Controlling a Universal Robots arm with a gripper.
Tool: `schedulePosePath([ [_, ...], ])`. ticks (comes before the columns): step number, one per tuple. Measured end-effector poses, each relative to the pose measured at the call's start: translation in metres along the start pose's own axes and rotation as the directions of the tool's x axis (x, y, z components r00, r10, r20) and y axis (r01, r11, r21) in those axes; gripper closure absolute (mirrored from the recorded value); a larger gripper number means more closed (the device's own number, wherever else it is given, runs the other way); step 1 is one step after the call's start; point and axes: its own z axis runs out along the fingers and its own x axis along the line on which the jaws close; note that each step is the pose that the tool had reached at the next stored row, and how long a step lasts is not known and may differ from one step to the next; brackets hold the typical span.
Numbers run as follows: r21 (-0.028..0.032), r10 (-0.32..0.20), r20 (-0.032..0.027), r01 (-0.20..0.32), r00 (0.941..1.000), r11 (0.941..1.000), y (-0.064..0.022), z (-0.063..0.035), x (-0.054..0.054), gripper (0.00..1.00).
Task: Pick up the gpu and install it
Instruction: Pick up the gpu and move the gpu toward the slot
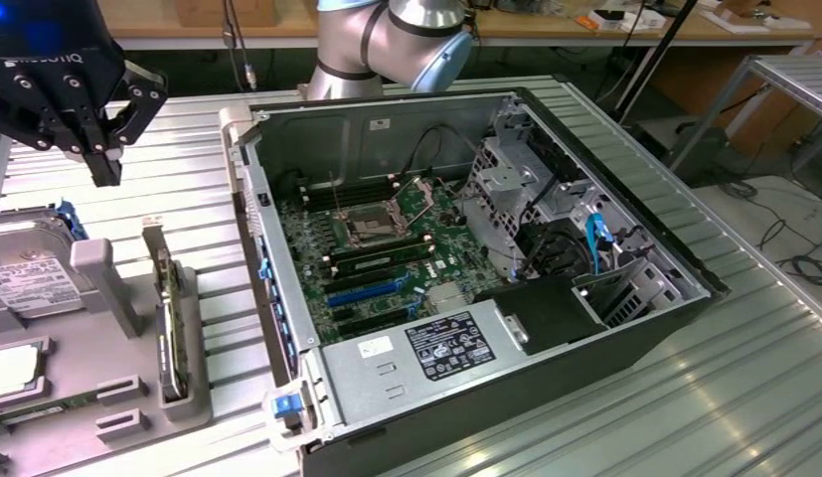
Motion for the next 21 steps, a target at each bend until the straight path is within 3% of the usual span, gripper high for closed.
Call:
schedulePosePath([
  [5,-0.0001,0.000,0.0000,0.000,1.0000,1.0000,-0.0004,0.0001,0.000,0.89],
  [15,0.0000,0.000,0.0000,0.000,1.0000,1.0000,-0.0133,-0.0006,-0.001,0.89],
  [21,0.0000,0.000,0.0000,0.000,1.0000,1.0000,-0.0156,-0.0007,-0.001,0.89],
])
